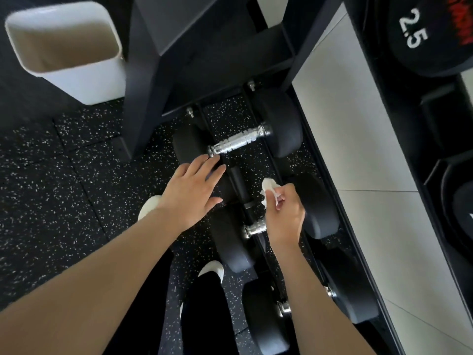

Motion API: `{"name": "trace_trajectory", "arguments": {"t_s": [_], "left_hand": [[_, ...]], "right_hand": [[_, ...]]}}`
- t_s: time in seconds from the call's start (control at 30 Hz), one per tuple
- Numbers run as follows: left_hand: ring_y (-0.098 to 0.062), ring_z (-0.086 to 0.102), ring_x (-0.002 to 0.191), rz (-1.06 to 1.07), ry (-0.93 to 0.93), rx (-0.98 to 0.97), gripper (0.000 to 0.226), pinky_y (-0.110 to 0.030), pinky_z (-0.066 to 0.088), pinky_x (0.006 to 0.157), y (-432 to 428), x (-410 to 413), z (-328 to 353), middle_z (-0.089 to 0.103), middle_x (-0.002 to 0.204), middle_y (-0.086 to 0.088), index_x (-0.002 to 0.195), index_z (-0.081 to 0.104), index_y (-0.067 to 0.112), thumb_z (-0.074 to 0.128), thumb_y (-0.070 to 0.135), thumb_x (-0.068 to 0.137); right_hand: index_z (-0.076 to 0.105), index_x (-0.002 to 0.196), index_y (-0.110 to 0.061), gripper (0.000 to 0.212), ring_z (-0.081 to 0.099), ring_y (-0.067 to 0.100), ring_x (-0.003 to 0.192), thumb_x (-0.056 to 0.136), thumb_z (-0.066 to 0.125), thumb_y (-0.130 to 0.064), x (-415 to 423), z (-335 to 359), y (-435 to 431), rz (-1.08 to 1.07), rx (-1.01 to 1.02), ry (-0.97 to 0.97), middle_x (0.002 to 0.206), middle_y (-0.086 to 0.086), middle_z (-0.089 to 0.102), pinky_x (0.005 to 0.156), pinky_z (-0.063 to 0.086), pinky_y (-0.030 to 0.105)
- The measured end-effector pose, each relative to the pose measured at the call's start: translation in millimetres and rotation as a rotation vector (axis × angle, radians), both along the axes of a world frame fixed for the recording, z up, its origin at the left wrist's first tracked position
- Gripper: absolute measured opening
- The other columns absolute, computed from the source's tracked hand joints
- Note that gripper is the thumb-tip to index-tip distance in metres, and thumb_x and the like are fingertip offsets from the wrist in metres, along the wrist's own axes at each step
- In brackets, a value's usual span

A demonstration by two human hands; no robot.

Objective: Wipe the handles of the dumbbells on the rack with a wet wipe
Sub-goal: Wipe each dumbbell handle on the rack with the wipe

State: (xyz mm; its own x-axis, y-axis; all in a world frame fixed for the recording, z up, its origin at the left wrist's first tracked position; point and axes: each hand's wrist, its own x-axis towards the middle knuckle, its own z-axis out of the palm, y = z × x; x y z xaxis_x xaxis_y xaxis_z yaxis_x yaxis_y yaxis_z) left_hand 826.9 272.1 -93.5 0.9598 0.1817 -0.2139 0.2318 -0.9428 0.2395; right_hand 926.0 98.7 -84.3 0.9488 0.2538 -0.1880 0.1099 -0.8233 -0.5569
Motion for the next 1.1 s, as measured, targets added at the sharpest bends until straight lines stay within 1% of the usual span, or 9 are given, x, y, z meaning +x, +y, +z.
{"name": "trace_trajectory", "arguments": {"t_s": [0.13,0.27,0.33,0.4,0.5,0.57,0.73,0.9,1.1], "left_hand": [[-0.026,0.027,0.14,-0.029,0.063,0.017,0.074,-0.04,0.03,0.107,37,7,-2,0.029,0.153,-0.007,0.146,0.032,0.014,0.057,0.049,0.086],[-0.022,0.005,0.146,-0.094,0.113,-0.007,0.073,-0.038,0.016,0.113,66,7,-10,0.004,0.159,-0.003,0.151,0.008,0.017,0.04,0.051,0.095],[-0.021,0.003,0.146,-0.123,0.124,-0.022,0.072,-0.038,0.015,0.114,72,8,-12,0.001,0.159,-0.003,0.152,0.005,0.017,0.037,0.05,0.096],[-0.022,0.008,0.145,-0.139,0.124,-0.038,0.072,-0.038,0.019,0.113,77,12,-15,0.007,0.159,-0.004,0.151,0.011,0.015,0.042,0.049,0.095],[-0.027,0.035,0.136,-0.135,0.078,-0.076,0.076,-0.042,0.038,0.102,80,15,-20,0.037,0.149,-0.01,0.141,0.042,0.01,0.07,0.043,0.079],[-0.028,0.041,0.133,-0.123,0.039,-0.095,0.076,-0.043,0.042,0.098,80,14,-26,0.044,0.144,-0.011,0.135,0.049,0.008,0.076,0.041,0.072],[-0.028,0.039,0.133,-0.123,-0.012,-0.075,0.078,-0.044,0.042,0.097,80,11,-33,0.043,0.144,-0.011,0.137,0.047,0.01,0.076,0.039,0.071],[-0.028,0.037,0.134,-0.104,-0.041,-0.088,0.074,-0.044,0.041,0.097,79,9,-37,0.042,0.144,-0.01,0.137,0.047,0.01,0.075,0.038,0.074],[-0.028,0.038,0.133,-0.114,-0.031,-0.095,0.073,-0.044,0.041,0.096,82,10,-39,0.043,0.143,-0.01,0.135,0.048,0.01,0.074,0.039,0.074]], "right_hand": [[0.053,0.087,-0.007,0.013,0.053,0.017,0.068,0.088,0.062,-0.015,2,-5,32,-0.113,-0.002,0.036,0.08,0.006,0.059,0.054,0.034,0.012],[0.055,0.091,-0.01,0.009,0.056,0.019,0.073,0.087,0.063,-0.012,4,-9,70,-0.26,0.036,0.049,0.084,0.008,0.061,0.064,0.046,0.029],[0.055,0.092,-0.01,0.009,0.058,0.019,0.076,0.087,0.063,-0.011,7,-9,85,-0.316,0.063,0.051,0.087,0.008,0.063,0.067,0.046,0.028],[0.056,0.091,-0.01,0.008,0.058,0.017,0.076,0.087,0.063,-0.01,12,-11,98,-0.368,0.077,0.034,0.09,0.008,0.063,0.065,0.043,0.02],[0.059,0.091,-0.01,0.007,0.056,0.012,0.074,0.086,0.064,-0.008,20,-15,111,-0.437,0.081,0.006,0.095,0.009,0.063,0.061,0.038,0.006],[0.062,0.092,-0.009,0.007,0.056,0.012,0.075,0.086,0.064,-0.007,26,-20,117,-0.478,0.081,0.0,0.098,0.009,0.063,0.058,0.037,0.003],[0.065,0.092,-0.01,0.007,0.058,0.012,0.078,0.086,0.064,-0.007,43,-33,136,-0.634,0.163,-0.023,0.101,0.009,0.065,0.056,0.04,0.004],[0.07,0.091,-0.011,0.009,0.062,0.01,0.08,0.085,0.065,-0.008,60,-44,154,-0.931,0.348,-0.02,0.095,0.004,0.069,0.055,0.045,0.003],[0.071,0.094,-0.01,0.011,0.061,0.012,0.082,0.084,0.066,-0.009,64,-55,159,-0.99,0.269,-0.043,0.098,0.007,0.068,0.067,0.044,0.014]]}}
